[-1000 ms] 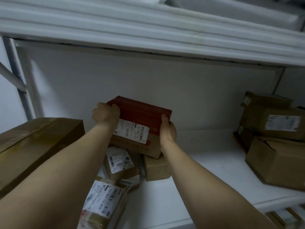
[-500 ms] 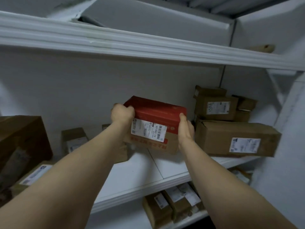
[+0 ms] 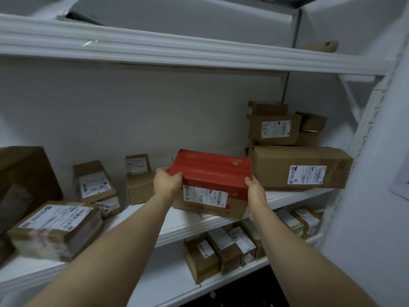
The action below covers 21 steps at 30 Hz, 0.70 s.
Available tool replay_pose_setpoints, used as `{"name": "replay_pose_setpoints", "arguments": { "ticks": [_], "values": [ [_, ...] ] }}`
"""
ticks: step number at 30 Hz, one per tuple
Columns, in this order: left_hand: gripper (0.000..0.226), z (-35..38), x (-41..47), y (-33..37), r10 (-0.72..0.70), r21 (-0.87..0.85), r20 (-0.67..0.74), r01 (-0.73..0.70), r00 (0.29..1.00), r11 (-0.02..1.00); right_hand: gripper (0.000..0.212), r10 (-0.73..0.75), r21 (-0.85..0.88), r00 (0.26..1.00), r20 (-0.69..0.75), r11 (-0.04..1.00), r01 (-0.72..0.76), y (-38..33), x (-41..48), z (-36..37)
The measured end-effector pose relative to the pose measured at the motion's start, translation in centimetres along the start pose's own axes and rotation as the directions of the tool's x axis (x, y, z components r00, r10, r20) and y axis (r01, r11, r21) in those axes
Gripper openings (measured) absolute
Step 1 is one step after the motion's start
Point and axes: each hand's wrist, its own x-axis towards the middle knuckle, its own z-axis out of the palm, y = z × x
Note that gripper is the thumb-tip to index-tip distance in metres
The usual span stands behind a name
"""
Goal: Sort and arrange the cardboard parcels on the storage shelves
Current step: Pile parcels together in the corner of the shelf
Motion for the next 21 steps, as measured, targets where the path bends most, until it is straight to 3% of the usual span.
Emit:
{"name": "replay_pose_setpoints", "arguments": {
  "ticks": [7, 10, 14, 17, 21],
  "values": [
    [0.064, -1.6, -2.1, -2.3, 0.001, -0.058, 0.041, 0.001, 0.999, 0.998, 0.049, -0.074, -0.004, 0.994, 0.086, 0.997, 0.074, 0.4, -1.7, -1.2],
    [0.045, -2.2, -3.1, -3.2, 0.015, -0.038, 0.08, -0.012, 0.997, 0.999, 0.055, -0.098, -0.07, 0.993, 0.065, 0.992, 0.102, 1.1, -2.0, -1.4],
    [0.031, -2.9, -4.0, -5.1, -0.109, -0.004, 0.115, 0.11, 0.987, 0.994, 0.049, -0.026, -0.095, 0.999, -0.04, 0.995, 0.022, 2.9, -1.9, -2.0],
    [0.016, -3.3, -4.6, -5.9, -0.254, -0.127, 0.137, 0.272, 0.957, 0.954, 0.03, 0.079, -0.024, 0.996, -0.032, 0.997, -0.08, 4.2, -2.6, -2.4],
    [0.043, -3.3, -5.2, -6.5, -0.291, -0.239, 0.193, 0.333, 0.937, 0.912, 0.038, 0.098, -0.062, 0.995, 0.011, 0.993, -0.097, 5.2, -3.0, -2.4]
  ]
}}
